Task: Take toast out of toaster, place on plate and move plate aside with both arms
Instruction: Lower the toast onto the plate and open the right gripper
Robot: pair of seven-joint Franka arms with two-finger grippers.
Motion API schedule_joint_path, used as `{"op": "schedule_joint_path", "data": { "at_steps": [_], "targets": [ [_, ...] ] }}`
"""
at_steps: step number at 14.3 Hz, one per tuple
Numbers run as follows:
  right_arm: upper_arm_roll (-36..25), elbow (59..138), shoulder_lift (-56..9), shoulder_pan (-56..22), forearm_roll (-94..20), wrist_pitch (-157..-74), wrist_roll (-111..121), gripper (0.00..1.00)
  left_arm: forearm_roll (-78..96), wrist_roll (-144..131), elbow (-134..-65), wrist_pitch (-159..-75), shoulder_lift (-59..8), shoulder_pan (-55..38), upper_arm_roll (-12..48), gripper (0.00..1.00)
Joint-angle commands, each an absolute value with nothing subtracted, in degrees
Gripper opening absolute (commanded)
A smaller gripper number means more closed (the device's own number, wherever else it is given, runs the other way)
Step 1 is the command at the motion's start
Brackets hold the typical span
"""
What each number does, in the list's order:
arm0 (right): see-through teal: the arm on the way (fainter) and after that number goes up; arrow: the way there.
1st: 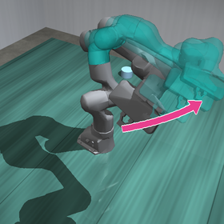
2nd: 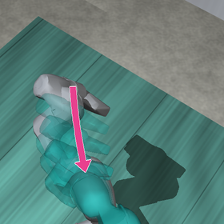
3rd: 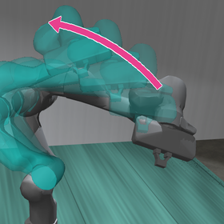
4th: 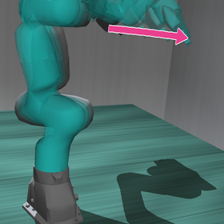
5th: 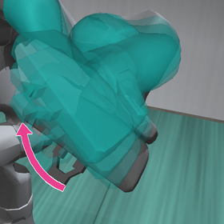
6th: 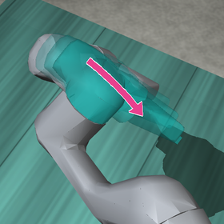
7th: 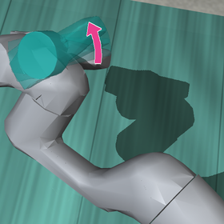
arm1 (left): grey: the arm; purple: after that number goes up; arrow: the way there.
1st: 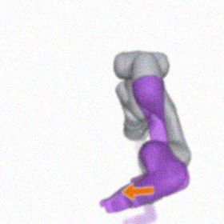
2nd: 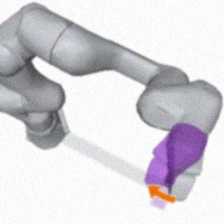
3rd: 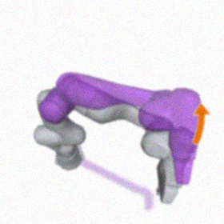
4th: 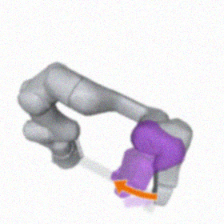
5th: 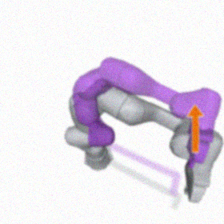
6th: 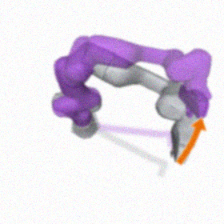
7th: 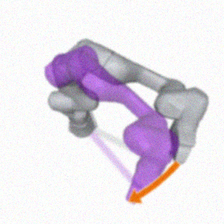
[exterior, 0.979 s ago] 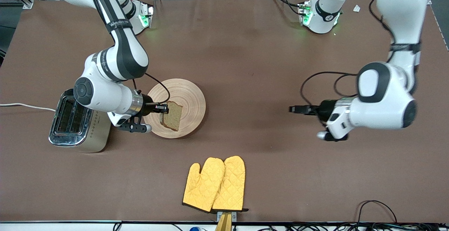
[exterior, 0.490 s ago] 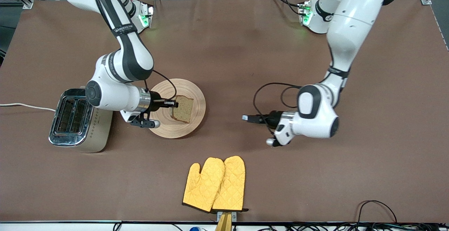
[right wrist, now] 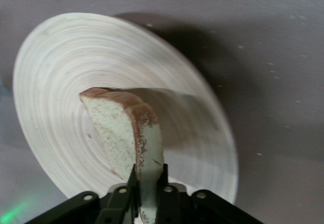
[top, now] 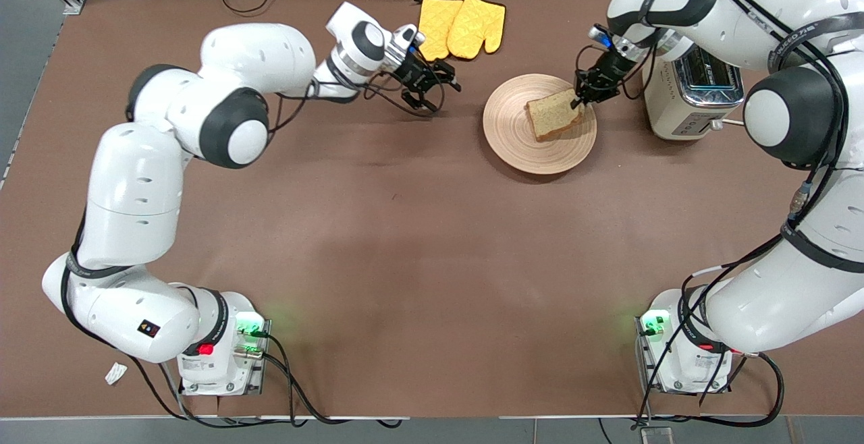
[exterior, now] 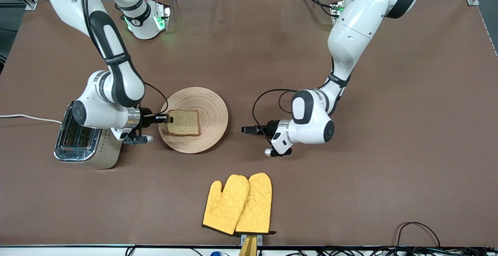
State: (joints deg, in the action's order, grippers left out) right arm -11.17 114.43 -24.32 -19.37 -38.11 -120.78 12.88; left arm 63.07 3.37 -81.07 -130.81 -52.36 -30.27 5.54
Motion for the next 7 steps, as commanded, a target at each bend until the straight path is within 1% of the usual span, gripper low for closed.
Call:
{"op": "schedule_joint_path", "data": {
  "at_steps": [1,3,4,6,7],
  "targets": [
    [-10.9,115.7,-22.7,-18.8,-38.9,-120.2,12.7,1.00,67.6,3.8,-75.6,-133.2,-56.5,-33.8,5.3,1.00],
    [-12.6,115.0,-20.8,-19.2,-36.6,-116.0,11.6,1.00,67.7,4.5,-74.5,-135.6,-57.3,-35.8,5.3,1.00],
    [-13.3,113.6,-19.1,-19.2,-32.8,-113.6,7.6,1.00,67.9,6.1,-74.5,-136.7,-57.3,-36.7,5.3,0.99],
    [-13.2,108.2,-16.6,-19.1,-24.6,-108.4,-0.6,1.00,68.5,7.4,-74.6,-138.0,-57.3,-37.5,5.9,0.99],
    [-13.2,103.7,-16.4,-19.2,-22.3,-105.0,-3.1,1.00,69.4,7.4,-74.6,-139.4,-57.3,-38.4,6.3,0.96]
  ]
}}
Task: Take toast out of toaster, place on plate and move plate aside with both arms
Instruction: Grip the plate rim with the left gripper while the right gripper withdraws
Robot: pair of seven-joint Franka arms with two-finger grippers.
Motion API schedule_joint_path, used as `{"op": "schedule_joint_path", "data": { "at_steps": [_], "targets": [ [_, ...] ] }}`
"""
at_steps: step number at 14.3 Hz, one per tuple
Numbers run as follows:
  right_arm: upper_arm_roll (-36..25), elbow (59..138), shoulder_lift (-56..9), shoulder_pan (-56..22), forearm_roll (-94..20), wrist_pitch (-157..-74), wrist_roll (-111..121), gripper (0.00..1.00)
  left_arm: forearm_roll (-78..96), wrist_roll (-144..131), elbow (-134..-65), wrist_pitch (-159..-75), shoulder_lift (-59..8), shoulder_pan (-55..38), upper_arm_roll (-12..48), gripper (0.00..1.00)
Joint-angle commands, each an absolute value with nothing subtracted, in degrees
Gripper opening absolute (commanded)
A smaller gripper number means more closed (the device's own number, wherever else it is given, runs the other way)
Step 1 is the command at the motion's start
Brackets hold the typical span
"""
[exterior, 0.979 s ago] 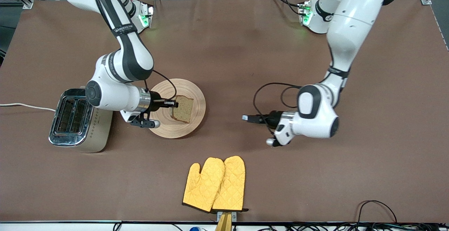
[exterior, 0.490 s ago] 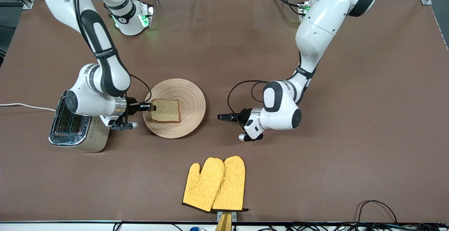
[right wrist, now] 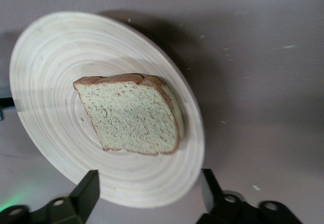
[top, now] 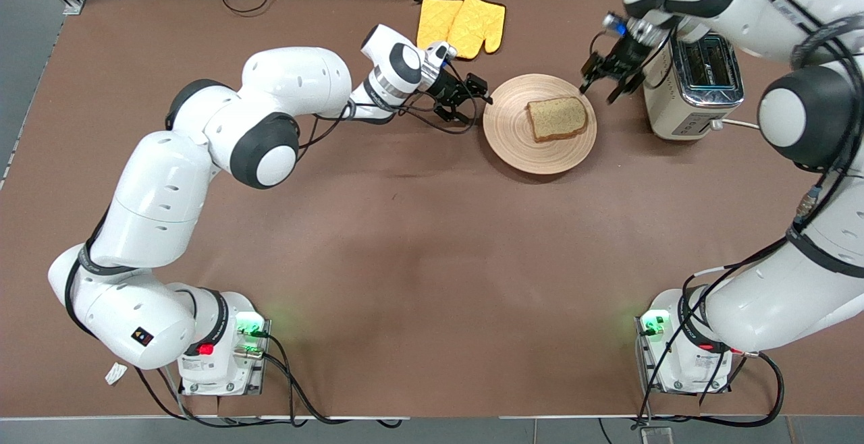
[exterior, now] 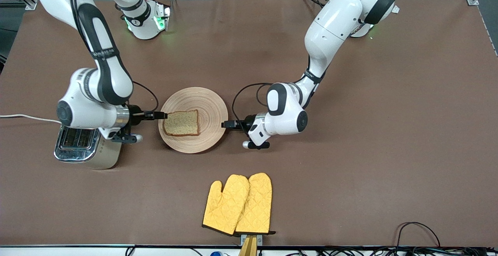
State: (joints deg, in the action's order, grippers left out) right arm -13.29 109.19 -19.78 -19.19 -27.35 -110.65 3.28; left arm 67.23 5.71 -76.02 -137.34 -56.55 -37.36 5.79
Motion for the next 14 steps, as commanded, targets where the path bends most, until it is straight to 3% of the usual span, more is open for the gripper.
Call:
{"op": "schedule_joint_path", "data": {
  "at_steps": [1,2,4,5,8,10,12,14],
  "targets": [
    [-13.3,99.1,-16.4,-19.1,-20.8,-100.5,-5.6,1.00,69.9,7.4,-74.6,-141.5,-57.4,-39.6,6.3,0.92],
    [-13.4,93.8,-16.4,-18.9,-18.0,-96.5,-8.0,1.00,70.0,7.6,-74.7,-143.7,-57.5,-40.9,6.2,0.78],
    [-13.7,85.7,-16.3,-17.2,-12.2,-91.2,-7.6,1.00,70.0,7.6,-74.7,-144.9,-58.3,-41.7,6.2,0.28],
    [-13.9,81.9,-16.3,-16.4,-10.5,-89.3,-7.6,1.00,70.0,7.7,-74.8,-144.9,-58.4,-41.7,6.2,0.17],
    [-15.0,78.2,-15.9,-11.8,-4.4,-86.8,-2.0,1.00,70.0,11.3,-75.1,-144.9,-58.4,-41.5,6.3,0.04],
    [-15.6,78.3,-11.5,-10.2,-3.1,-83.9,-2.7,1.00,69.9,12.3,-75.2,-144.9,-57.7,-41.1,6.2,0.03],
    [-15.6,78.2,-9.4,-10.2,-2.8,-74.9,-5.2,1.00,69.4,11.9,-76.9,-144.2,-54.3,-40.3,6.2,0.03],
    [-15.4,80.7,-5.5,-10.2,-0.7,-75.0,-4.8,1.00,69.2,11.9,-80.0,-140.2,-49.8,-37.4,6.2,0.02]
  ]
}}
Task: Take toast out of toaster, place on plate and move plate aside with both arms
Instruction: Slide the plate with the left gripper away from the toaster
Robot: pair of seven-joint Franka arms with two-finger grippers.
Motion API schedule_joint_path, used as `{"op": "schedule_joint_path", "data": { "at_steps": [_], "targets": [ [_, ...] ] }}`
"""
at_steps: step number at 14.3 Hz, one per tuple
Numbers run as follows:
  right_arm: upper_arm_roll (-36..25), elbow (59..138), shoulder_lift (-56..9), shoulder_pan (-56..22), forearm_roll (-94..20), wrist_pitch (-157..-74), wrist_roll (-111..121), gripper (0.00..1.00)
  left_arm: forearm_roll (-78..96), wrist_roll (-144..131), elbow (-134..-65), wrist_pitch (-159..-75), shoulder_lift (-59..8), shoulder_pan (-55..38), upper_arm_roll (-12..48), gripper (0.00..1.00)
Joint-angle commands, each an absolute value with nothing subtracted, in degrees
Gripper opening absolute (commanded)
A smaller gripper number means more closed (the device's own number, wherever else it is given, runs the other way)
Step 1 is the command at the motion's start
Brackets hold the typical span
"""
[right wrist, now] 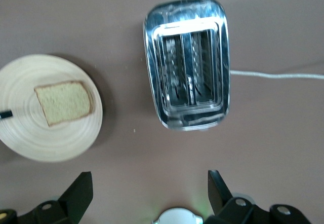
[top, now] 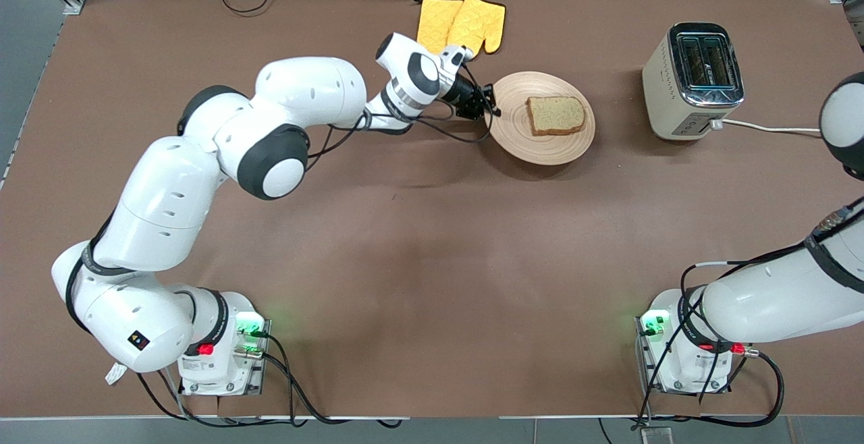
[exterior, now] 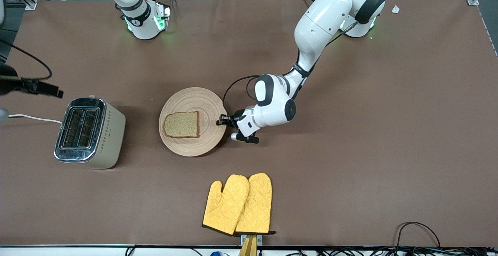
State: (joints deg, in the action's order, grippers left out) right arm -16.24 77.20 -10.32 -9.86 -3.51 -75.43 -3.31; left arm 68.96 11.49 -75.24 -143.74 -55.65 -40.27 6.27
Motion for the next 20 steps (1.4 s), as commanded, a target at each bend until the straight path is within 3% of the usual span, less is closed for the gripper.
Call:
{"op": "schedule_joint_path", "data": {
  "at_steps": [1,3,4,10,15,20],
  "targets": [
    [-15.4,83.5,-3.5,-10.4,-0.4,-77.0,-4.9,1.00,69.1,11.8,-80.2,-135.9,-48.1,-35.5,5.9,0.02],
    [-15.3,92.7,1.6,-10.5,-0.4,-84.7,-4.9,1.00,66.5,11.8,-80.2,-129.1,-46.2,-30.5,5.8,0.02],
    [-15.2,93.7,2.4,-10.6,-0.4,-86.6,-4.8,1.00,63.4,11.9,-80.0,-126.1,-45.6,-28.1,6.0,0.02],
    [-15.6,93.8,2.3,-10.1,-0.5,-89.6,-4.9,1.00,54.5,24.1,-79.6,-103.4,-45.1,-7.5,6.2,0.02],
    [-15.6,93.4,2.3,-10.1,-0.6,-89.0,-4.8,1.00,50.5,38.4,-76.6,-89.2,-49.5,9.4,5.8,0.02],
    [-15.5,92.5,2.3,-10.5,-0.6,-88.9,-5.2,1.00,44.7,49.4,-70.6,-86.0,-56.7,20.8,5.1,0.00]
  ]
}}
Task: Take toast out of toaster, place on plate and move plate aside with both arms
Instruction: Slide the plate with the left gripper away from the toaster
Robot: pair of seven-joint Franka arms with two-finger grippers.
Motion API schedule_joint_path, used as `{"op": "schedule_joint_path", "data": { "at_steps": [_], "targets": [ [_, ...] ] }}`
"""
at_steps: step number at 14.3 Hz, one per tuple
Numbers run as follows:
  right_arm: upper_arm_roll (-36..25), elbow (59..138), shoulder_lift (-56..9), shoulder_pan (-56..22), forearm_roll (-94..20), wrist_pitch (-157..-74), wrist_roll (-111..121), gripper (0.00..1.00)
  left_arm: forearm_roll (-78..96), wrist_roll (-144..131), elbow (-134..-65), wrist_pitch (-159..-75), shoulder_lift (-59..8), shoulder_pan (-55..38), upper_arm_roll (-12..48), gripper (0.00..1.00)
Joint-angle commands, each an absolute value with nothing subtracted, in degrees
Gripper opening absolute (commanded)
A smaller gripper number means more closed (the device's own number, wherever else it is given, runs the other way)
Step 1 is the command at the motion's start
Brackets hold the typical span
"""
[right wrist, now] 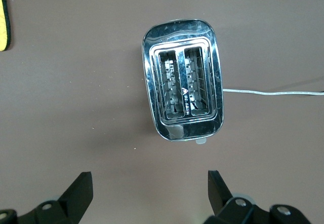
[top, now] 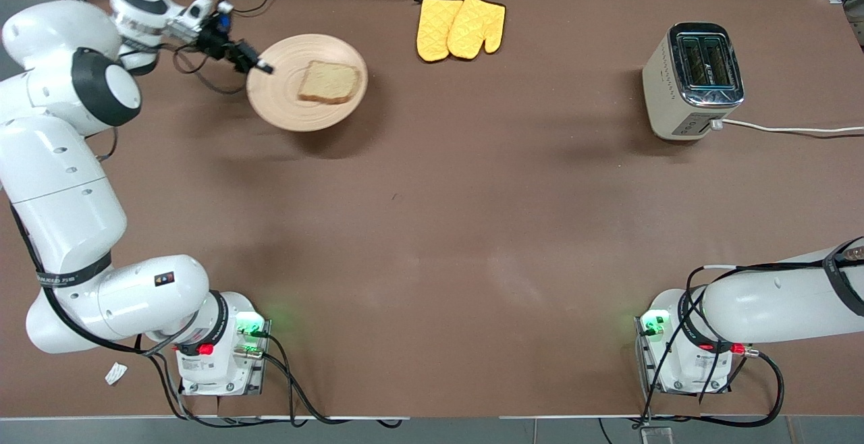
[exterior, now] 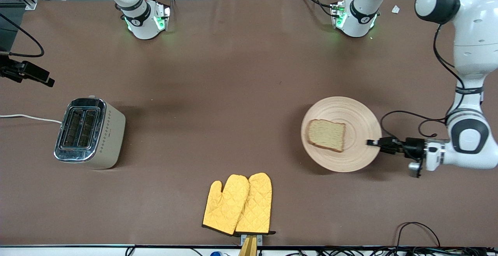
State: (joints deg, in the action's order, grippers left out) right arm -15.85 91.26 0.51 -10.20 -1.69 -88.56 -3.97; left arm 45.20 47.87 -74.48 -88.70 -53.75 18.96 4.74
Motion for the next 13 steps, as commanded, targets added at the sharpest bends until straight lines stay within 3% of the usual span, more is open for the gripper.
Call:
{"op": "schedule_joint_path", "data": {
  "at_steps": [1,6,8,9,10,11,13],
  "targets": [
    [-15.5,92.5,2.3,-10.5,-0.6,-88.8,-5.1,1.00,43.9,49.4,-69.8,-86.0,-57.0,21.6,4.3,0.00],
    [-15.5,92.6,2.3,-10.2,-0.6,-88.7,-5.1,1.00,44.1,48.6,-69.4,-86.8,-59.7,22.3,3.5,0.02],
    [-15.6,92.6,2.3,-10.1,-0.6,-88.7,-5.1,1.00,44.1,48.0,-69.4,-86.9,-59.6,22.3,3.4,0.09],
    [-15.6,92.6,2.3,-10.1,-0.6,-88.6,-5.1,1.00,44.1,47.8,-69.3,-86.9,-59.4,22.3,3.4,0.24],
    [-15.6,92.6,2.3,-10.2,-0.6,-88.6,-5.4,1.00,44.0,47.8,-69.3,-86.9,-59.2,22.3,3.3,0.76],
    [-15.6,92.6,2.3,-10.2,-0.6,-88.6,-5.4,1.00,43.8,47.8,-69.3,-86.9,-59.0,22.3,3.3,0.99],
    [-15.6,92.7,2.3,-10.3,-0.6,-88.6,-5.5,1.00,38.8,48.3,-66.6,-86.6,-57.8,21.3,2.6,1.00]
  ]
}}
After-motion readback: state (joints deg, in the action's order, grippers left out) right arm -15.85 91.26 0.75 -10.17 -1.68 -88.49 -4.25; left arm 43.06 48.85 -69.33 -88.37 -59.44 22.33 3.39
